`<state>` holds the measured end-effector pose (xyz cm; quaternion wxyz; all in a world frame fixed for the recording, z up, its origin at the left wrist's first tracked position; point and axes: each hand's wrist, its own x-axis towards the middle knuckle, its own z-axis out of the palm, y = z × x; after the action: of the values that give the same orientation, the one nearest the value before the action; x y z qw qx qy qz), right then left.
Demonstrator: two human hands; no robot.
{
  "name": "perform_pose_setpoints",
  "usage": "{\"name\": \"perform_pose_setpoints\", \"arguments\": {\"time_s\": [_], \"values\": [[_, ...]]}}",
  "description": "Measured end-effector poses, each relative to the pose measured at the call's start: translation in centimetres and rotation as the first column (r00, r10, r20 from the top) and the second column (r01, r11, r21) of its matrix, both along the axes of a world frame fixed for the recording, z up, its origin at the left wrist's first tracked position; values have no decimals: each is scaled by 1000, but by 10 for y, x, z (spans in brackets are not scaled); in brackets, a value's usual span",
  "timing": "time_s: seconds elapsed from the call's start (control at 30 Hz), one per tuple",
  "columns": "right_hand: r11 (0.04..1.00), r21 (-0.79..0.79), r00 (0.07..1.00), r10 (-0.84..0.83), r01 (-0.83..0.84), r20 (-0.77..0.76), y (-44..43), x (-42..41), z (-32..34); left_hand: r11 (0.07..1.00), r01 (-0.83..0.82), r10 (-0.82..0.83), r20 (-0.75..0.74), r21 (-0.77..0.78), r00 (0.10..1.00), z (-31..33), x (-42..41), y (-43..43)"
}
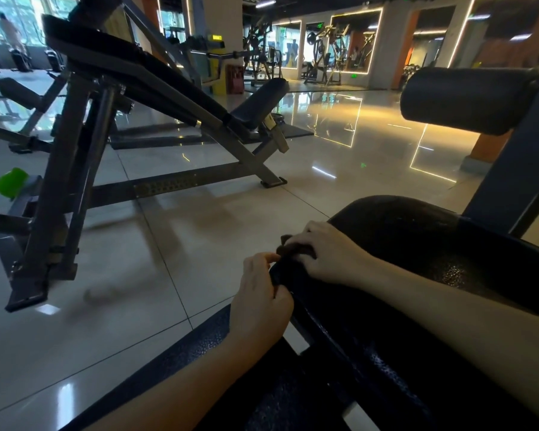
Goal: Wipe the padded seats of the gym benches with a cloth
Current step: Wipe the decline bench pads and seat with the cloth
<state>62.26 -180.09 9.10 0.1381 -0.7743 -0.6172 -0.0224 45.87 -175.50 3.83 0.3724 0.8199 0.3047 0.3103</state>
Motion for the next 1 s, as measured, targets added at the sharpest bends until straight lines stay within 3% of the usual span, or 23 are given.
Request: {"name": "perform_pose_setpoints", "arguments": {"time_s": [0.17,0.23,0.4,0.47,0.6,0.67,0.73,0.83,1.0], "values": [[939,84,941,-337,333,31,24,38,-3,999,11,-9,34,-51,999,2,-1,-3],[957,47,958,-286,285,9,26,29,-4,998,5,-2,45,-58,999,0,-1,-1],[997,-25,997,79,-80,-16,-14,-27,-3,996,8,-2,69,-86,998,1,-2,-1],[994,-66,996,83,-82,16,-15,-19,3,996,17,-11,69,-86,998,1,-3,-2],[977,7,974,-212,213,73,10,39,4,995,35,-26,96,-98,995,-2,-4,0],[960,25,959,-281,280,40,15,52,1,995,32,-21,112,-98,993,-3,-3,1],[973,14,973,-229,229,9,13,43,-2,994,16,-2,124,-110,992,-2,-2,2],[999,-30,999,-25,23,-43,-1,7,-2,987,5,21,159,-161,987,-1,-1,2],[978,-123,981,157,-170,-110,-40,-34,13,973,-13,66,222,-232,973,5,-2,1]]}}
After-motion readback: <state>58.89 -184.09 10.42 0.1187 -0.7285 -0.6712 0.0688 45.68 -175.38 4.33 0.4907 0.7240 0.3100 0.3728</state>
